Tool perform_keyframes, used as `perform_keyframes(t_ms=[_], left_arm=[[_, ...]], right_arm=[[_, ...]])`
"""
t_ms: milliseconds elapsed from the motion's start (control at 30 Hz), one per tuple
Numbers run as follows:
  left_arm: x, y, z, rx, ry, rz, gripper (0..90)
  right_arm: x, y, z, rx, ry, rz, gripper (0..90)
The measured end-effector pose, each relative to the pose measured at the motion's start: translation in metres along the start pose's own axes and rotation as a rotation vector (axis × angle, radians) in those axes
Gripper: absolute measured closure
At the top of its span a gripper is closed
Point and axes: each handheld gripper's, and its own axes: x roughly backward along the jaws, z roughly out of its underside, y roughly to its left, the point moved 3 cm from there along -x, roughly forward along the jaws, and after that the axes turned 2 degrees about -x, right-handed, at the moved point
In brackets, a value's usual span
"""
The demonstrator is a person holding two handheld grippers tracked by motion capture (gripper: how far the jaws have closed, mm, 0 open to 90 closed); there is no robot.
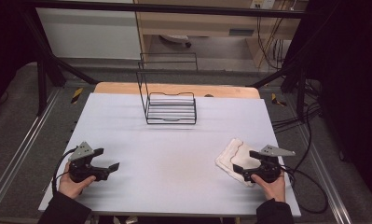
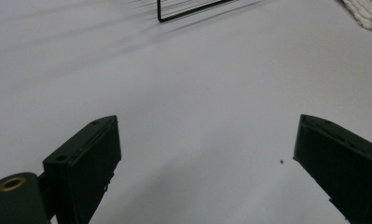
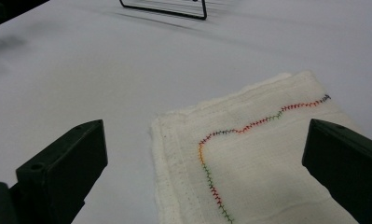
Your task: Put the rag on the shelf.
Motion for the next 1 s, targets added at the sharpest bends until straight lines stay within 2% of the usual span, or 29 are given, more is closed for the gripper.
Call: perform_keyframes(t_ms=[700,1000], left_arm=[[0.002,0.001,0.001,0.01,-0.014,-0.004,8.1],[0.001,0.0,0.001,0.006,-0.008,-0.002,8.4]], right_arm=[[-0.004,0.005,-0.002,0.011,0.019,0.011,0.5],[-0.011,0.013,-0.007,0.033,0.036,0.046,3.4]])
